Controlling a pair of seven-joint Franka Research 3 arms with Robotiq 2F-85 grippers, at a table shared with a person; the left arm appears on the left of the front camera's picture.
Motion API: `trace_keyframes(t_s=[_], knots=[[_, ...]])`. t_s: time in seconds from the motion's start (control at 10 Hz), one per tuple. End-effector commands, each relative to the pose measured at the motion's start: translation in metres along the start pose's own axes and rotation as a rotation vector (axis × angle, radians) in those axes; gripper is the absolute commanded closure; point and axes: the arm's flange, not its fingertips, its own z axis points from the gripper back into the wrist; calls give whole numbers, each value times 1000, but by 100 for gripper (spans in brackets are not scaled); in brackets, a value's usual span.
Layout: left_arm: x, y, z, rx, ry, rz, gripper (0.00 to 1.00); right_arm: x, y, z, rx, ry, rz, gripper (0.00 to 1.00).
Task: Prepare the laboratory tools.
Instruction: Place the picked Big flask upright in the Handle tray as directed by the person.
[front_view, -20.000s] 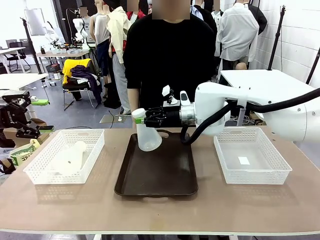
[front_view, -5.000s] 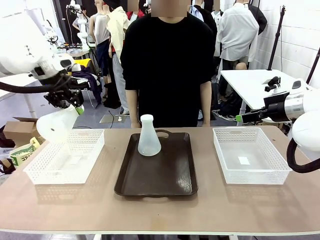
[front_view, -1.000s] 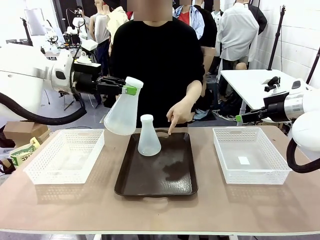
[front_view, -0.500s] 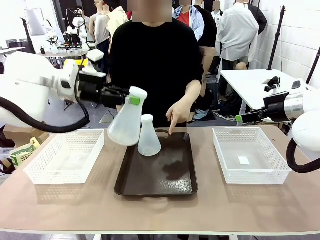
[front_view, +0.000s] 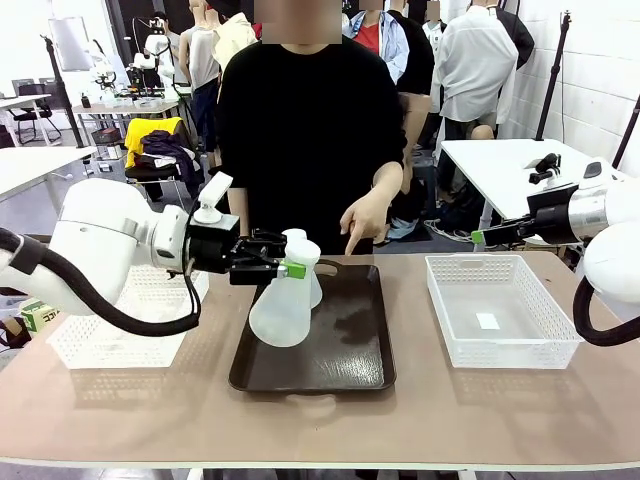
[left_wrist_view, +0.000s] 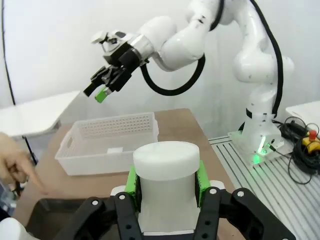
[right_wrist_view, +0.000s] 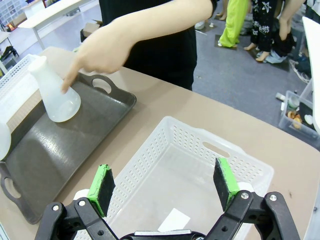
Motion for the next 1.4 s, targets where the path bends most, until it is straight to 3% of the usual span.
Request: trace_keyframes(t_s=[0.0,0.2,0.5,0.7,1.3], knots=[[-28,4,3,1,-90,-47,100,2,1,1,4,2,-5,0],[-55,13,1,28,-78,-94,100,2,1,1,4,2,-5,0],[-69,31,3,65,-243,-66,100,2,1,1,4,2,-5,0],[-74,35,4,84,-284,-32,100,2,1,1,4,2,-5,0],[-99,39,1,81,-217,45,100,2,1,1,4,2,-5,0]])
